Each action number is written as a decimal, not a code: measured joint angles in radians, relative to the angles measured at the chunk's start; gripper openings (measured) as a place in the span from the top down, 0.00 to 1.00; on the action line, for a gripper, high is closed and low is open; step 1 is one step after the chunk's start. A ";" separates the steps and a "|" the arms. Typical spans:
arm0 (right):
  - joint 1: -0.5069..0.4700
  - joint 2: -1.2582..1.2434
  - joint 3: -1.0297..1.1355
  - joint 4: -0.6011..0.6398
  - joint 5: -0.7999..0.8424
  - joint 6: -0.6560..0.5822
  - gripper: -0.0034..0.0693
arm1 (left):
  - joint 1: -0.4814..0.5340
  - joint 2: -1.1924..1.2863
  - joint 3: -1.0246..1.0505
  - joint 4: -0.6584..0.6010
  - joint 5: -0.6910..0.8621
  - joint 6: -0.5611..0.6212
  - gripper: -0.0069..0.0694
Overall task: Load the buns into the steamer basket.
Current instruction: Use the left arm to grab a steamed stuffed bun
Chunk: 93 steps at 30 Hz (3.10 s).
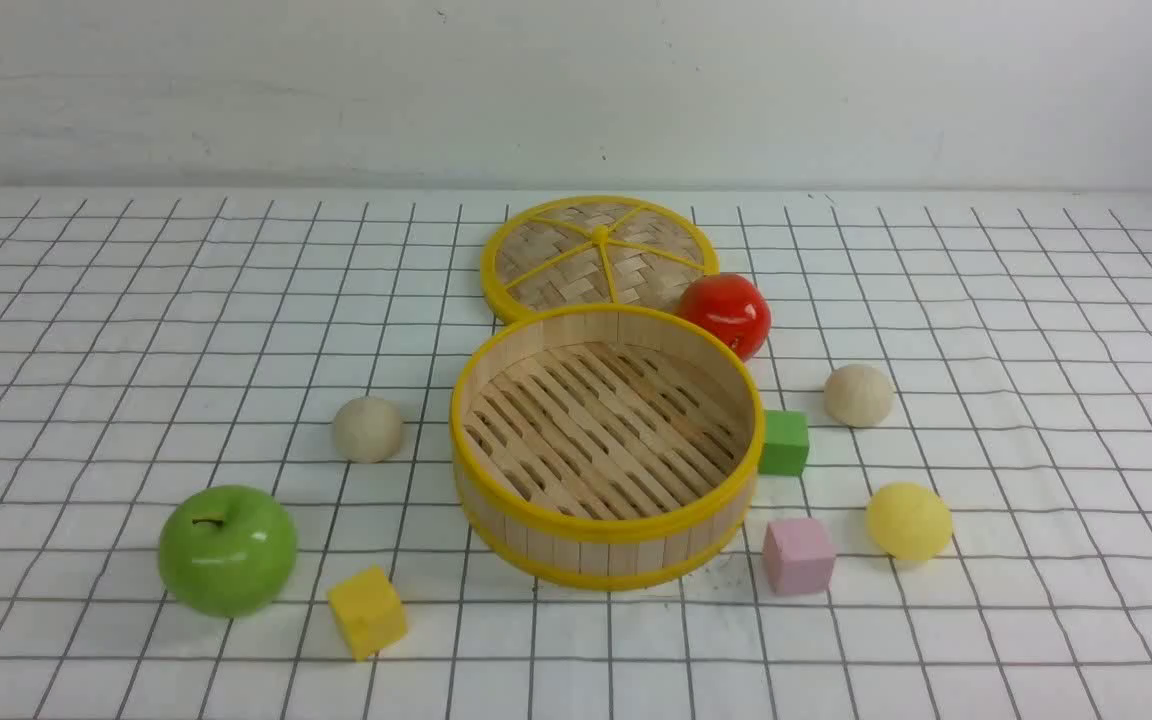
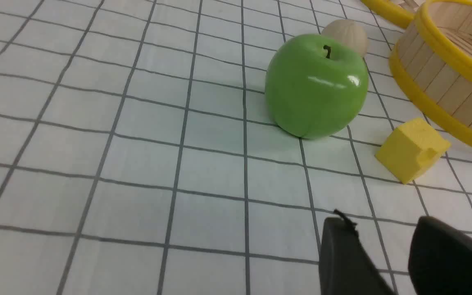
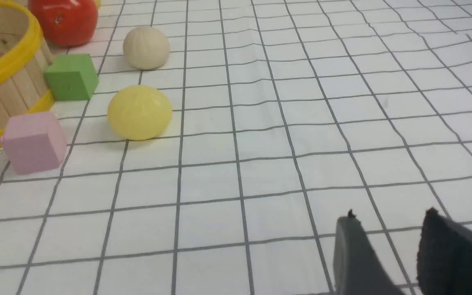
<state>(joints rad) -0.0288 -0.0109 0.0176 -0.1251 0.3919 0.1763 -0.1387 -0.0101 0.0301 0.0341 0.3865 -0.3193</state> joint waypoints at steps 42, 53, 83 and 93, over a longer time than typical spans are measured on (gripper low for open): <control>0.000 0.000 0.000 0.000 0.000 0.000 0.62 | 0.000 0.000 -0.002 -0.019 -0.522 -0.347 0.60; 0.000 0.000 0.000 0.000 0.000 0.000 0.62 | 0.000 0.331 -0.442 -0.019 -0.327 -0.286 0.60; 0.000 0.000 0.000 0.000 0.000 0.000 0.62 | -0.099 1.789 -1.588 -0.012 0.523 0.024 0.60; 0.000 0.000 0.000 0.000 0.000 0.000 0.62 | -0.107 2.097 -1.873 0.034 0.637 0.028 0.60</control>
<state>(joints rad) -0.0288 -0.0109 0.0176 -0.1251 0.3919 0.1763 -0.2460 2.0868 -1.8424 0.0677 1.0231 -0.2914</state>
